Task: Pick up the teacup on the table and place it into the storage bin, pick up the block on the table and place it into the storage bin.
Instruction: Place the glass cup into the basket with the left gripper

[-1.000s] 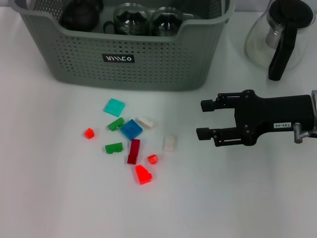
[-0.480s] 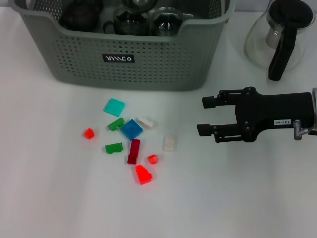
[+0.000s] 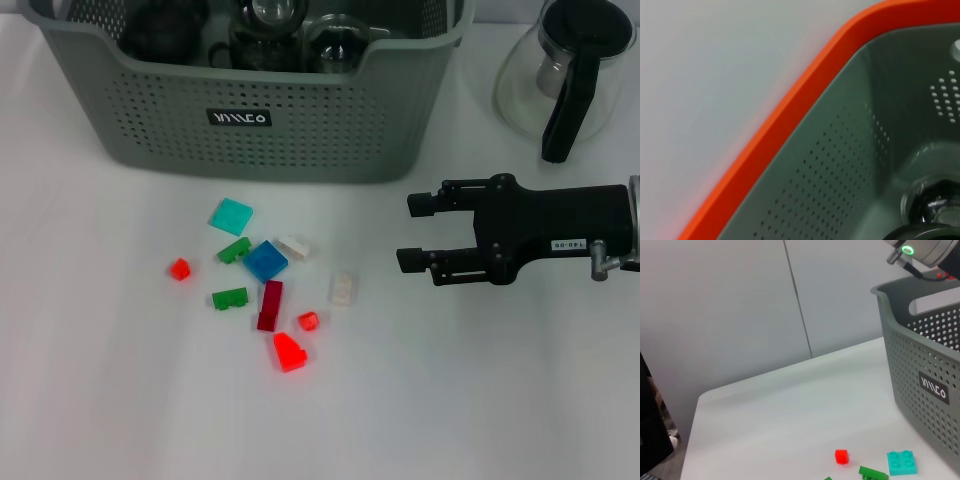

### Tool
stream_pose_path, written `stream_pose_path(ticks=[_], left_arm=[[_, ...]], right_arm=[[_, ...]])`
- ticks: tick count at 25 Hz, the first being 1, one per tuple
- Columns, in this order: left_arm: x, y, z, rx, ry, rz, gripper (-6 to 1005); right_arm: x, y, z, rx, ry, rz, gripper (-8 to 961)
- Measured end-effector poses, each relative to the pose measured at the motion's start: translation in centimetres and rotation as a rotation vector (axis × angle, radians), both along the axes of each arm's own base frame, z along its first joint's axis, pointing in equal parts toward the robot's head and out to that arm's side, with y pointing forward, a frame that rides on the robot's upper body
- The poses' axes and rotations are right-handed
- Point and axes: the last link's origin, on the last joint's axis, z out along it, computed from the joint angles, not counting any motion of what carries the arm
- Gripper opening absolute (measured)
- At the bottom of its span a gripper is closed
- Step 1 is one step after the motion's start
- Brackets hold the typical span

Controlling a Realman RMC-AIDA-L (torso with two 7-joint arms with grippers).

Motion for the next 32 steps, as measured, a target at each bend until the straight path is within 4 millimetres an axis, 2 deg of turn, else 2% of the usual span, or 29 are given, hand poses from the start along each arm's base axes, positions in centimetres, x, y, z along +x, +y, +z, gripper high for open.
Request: stream_pose_path(ticks=[13,16,22,29,32], left_arm=[[-2.0,-0.4,0.5,-0.012,0.024,0.041,103],[-2.5,-0.4,0.8,-0.008,0.028,0.049,204],[-2.8,-0.8,2.1,0.033,0.011,0.044,339],[-2.7,-1.4,2.8,0.054,-0.015,0.037,337],[-2.3,-1.6,3.3,0.065,-0.087,0.037,336]], right_arm=[[-0.1,0.0,0.0,-0.001,0.003,-0.001,761],[-0.1,0.1,0.0,-0.003,0.002,-0.006,761],[0.0,0.1,0.1,-0.003,0.000,-0.008,760],[0.1,0.1,0.1,-0.003,-0.001,-0.010,760],[0.1,0.0,0.1,-0.003,-0.002,-0.012,760]])
